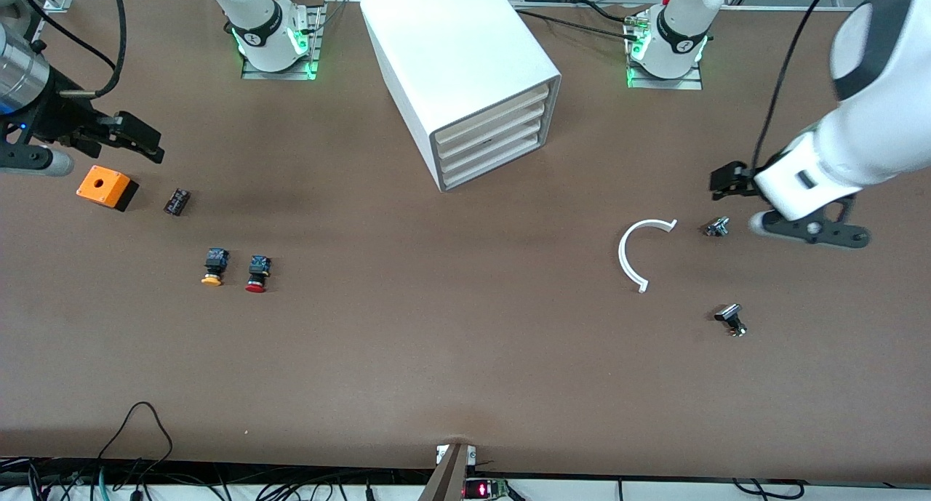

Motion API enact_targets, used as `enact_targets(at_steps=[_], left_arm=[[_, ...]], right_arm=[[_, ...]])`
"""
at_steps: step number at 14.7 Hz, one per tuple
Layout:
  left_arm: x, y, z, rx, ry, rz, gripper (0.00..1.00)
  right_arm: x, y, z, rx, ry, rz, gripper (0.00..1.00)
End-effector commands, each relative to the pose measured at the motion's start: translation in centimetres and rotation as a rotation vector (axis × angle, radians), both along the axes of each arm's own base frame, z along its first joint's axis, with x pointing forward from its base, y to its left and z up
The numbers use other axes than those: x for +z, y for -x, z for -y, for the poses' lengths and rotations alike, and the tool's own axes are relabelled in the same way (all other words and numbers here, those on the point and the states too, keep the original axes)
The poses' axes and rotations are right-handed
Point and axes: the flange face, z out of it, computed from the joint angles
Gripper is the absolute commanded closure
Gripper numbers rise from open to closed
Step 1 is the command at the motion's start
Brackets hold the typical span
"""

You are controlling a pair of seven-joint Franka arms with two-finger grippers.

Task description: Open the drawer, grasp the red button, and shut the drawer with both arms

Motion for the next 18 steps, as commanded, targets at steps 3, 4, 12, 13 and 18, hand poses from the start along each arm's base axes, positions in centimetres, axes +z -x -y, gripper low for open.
enact_targets(at_steps=[3, 4, 12, 13, 18], left_arm=[[3.6, 4.8, -2.5, -0.024, 0.016, 0.111, 0.0], [3.7, 5.6, -3.0, -0.025, 0.014, 0.156, 0.0], [2.9, 6.9, -4.7, 0.024, 0.008, 0.105, 0.0], [2.9, 6.5, -4.6, 0.034, 0.007, 0.103, 0.0], [3.5, 6.3, -3.8, 0.023, 0.008, 0.109, 0.0]], right_arm=[[0.2, 2.1, 0.1, -0.001, 0.02, 0.003, 0.0], [0.4, 2.1, 0.0, 0.002, 0.018, 0.003, 0.0], [1.1, 1.9, 1.3, 0.082, 0.002, 0.015, 0.0], [1.1, 1.9, 1.2, 0.082, 0.0, 0.016, 0.0], [1.8, 1.9, 1.0, 0.076, 0.0, 0.029, 0.0]])
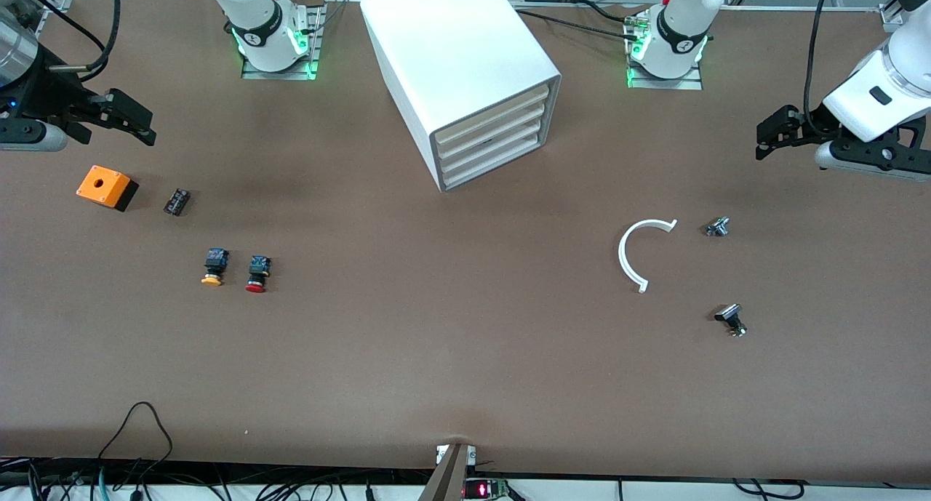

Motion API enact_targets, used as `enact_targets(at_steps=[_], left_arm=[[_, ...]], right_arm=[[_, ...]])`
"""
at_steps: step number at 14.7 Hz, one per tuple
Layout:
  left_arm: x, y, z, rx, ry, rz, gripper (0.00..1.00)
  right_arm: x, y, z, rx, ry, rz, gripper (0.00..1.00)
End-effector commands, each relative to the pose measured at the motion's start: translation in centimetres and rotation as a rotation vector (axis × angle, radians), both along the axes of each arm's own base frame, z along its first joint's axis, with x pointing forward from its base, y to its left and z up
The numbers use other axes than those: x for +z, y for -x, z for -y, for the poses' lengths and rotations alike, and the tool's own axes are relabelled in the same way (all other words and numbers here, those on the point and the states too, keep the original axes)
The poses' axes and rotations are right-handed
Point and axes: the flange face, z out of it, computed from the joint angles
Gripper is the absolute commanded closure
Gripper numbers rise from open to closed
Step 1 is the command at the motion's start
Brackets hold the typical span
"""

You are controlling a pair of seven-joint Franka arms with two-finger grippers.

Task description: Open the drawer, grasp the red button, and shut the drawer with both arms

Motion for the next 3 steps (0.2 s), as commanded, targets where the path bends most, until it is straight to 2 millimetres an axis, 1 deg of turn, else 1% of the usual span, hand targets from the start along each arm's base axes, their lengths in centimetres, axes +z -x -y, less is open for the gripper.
enact_targets(at_steps=[1, 3], left_arm=[[0.73, -0.34, 0.43, 0.0, 0.006, -0.005, 0.0], [0.81, -0.32, 0.78, -0.006, 0.008, -0.004, 0.0]], right_arm=[[0.83, 0.47, -0.03, 0.011, -0.001, 0.013, 0.0], [1.22, 0.44, -0.03, 0.014, -0.002, 0.019, 0.0]])
